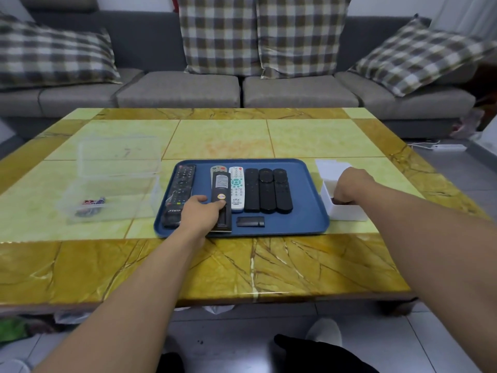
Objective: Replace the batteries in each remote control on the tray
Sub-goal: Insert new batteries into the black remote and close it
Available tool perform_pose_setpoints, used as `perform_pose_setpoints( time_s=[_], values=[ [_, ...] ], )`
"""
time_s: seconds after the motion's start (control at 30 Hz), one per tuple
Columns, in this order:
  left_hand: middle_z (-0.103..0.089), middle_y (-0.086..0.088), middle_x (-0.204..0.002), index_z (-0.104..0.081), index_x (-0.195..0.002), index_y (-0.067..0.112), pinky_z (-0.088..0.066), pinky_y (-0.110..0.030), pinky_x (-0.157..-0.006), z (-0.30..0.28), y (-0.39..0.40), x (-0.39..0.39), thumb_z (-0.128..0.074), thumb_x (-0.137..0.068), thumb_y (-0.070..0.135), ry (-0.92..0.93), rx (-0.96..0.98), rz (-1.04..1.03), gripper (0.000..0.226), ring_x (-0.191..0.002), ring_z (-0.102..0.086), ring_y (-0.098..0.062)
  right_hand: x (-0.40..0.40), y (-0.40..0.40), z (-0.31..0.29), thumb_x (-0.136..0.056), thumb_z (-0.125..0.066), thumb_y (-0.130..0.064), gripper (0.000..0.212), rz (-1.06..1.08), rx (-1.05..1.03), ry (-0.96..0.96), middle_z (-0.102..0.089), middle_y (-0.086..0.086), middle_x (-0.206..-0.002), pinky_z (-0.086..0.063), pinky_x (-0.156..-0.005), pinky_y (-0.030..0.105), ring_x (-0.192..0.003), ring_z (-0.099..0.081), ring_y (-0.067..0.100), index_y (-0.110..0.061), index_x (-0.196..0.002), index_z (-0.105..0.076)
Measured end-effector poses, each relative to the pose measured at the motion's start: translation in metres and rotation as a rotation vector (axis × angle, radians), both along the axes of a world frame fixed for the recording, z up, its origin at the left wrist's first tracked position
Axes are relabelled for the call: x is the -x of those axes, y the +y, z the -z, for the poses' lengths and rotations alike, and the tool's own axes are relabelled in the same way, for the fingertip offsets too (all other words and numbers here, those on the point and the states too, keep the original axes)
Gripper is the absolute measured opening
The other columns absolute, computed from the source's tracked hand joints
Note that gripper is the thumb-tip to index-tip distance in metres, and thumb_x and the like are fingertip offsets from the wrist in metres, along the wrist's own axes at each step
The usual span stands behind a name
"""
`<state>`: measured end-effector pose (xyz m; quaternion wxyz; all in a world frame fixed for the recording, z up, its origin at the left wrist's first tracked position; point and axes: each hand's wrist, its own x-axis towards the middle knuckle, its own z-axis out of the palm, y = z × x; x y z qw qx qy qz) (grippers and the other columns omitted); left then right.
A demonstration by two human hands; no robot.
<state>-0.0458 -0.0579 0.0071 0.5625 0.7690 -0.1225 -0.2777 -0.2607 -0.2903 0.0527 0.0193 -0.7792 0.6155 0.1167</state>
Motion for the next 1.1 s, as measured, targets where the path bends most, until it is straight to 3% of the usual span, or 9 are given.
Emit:
perform_pose_setpoints(
  time_s=[0.2,0.3,0.47,0.57,0.63,0.8,0.87,0.97,1.1],
  values=[
    [-0.069,-0.009,-0.118,-0.058,-0.134,0.006,-0.055,-0.041,-0.096,-0.001,0.0,0.003,-0.07,-0.094,0.025,0.026,0.049,0.017,0.045,-0.103,-0.068,-0.025,0.005,-0.003,0.002,-0.082,-0.074,-0.035,0.037,-0.035,0.028,0.004,-0.051,0.006,-0.083,-0.041,-0.063,0.029,-0.081,-0.053,0.025,-0.008,-0.094,-0.051],
    [-0.075,-0.009,-0.105,-0.065,-0.125,0.004,-0.057,-0.042,-0.093,-0.006,0.001,0.002,-0.068,-0.095,0.021,0.182,0.154,-0.039,0.035,-0.096,-0.072,-0.024,0.004,-0.002,0.003,-0.084,-0.071,-0.041,0.041,-0.066,0.007,0.051,-0.05,0.006,-0.085,-0.041,-0.067,0.028,-0.084,-0.051,0.025,-0.009,-0.096,-0.048],
    [-0.075,-0.009,-0.1,-0.066,-0.101,0.009,-0.058,-0.037,-0.076,-0.028,0.003,0.009,-0.057,-0.101,0.013,0.41,0.406,-0.044,0.01,-0.089,-0.072,-0.022,0.004,0.0,0.004,-0.086,-0.068,-0.038,0.036,-0.063,0.022,0.016,-0.049,0.005,-0.082,-0.038,-0.055,0.026,-0.073,-0.05,0.022,-0.009,-0.094,-0.048],
    [-0.074,-0.011,-0.109,-0.065,-0.103,0.011,-0.059,-0.04,-0.084,-0.034,0.007,0.016,-0.053,-0.102,0.015,0.4,0.456,-0.008,0.013,-0.101,-0.071,-0.026,0.009,0.006,0.002,-0.084,-0.071,-0.037,0.038,-0.06,0.05,0.002,-0.053,0.006,-0.092,-0.042,-0.061,0.028,-0.081,-0.052,0.024,-0.009,-0.095,-0.048],
    [-0.074,-0.013,-0.112,-0.064,-0.108,0.012,-0.059,-0.04,-0.081,-0.035,0.01,0.019,-0.051,-0.103,0.016,0.396,0.474,0.005,0.014,-0.104,-0.07,-0.027,0.012,0.008,-0.008,-0.085,-0.071,-0.027,0.03,-0.036,0.098,-0.064,-0.054,0.004,-0.08,-0.04,-0.051,0.026,-0.071,-0.054,0.022,-0.006,-0.085,-0.051],
    [-0.071,-0.014,-0.113,-0.051,-0.125,0.014,-0.058,-0.036,-0.064,-0.04,0.017,0.023,-0.049,-0.105,0.018,0.357,0.511,0.06,0.02,-0.091,-0.075,-0.03,-0.001,0.036,-0.05,-0.088,-0.07,-0.02,0.001,-0.085,0.155,-0.757,-0.074,0.004,-0.085,-0.05,-0.063,0.026,-0.075,-0.068,0.021,-0.018,-0.088,-0.07],
    [-0.069,-0.016,-0.113,-0.049,-0.127,0.015,-0.059,-0.037,-0.067,-0.043,0.021,0.026,-0.048,-0.106,0.016,0.384,0.536,0.065,0.021,-0.089,-0.075,-0.031,-0.016,0.078,-0.065,-0.092,-0.069,-0.012,0.003,-0.103,-0.104,-1.189,-0.074,0.004,-0.083,-0.057,-0.074,0.032,-0.08,-0.071,0.019,-0.014,-0.092,-0.067],
    [-0.07,-0.017,-0.109,-0.047,-0.127,0.015,-0.061,-0.039,-0.069,-0.045,0.024,0.034,-0.049,-0.105,0.015,0.401,0.55,0.062,0.022,-0.088,-0.075,-0.032,-0.039,0.142,-0.065,-0.1,-0.054,-0.001,0.013,-0.044,-0.782,-1.668,-0.068,0.013,-0.092,-0.058,-0.09,0.04,-0.088,-0.068,0.027,-0.002,-0.112,-0.059],
    [-0.075,-0.015,-0.095,-0.047,-0.124,0.014,-0.061,-0.046,-0.073,-0.045,0.031,0.031,-0.053,-0.103,0.013,0.422,0.595,0.026,0.022,-0.071,-0.074,-0.026,-0.065,0.185,-0.042,-0.1,-0.049,0.0,0.019,0.145,-1.172,-1.867,-0.067,0.011,-0.084,-0.06,-0.067,0.028,-0.07,-0.068,0.021,-0.006,-0.114,-0.06]
  ],
)
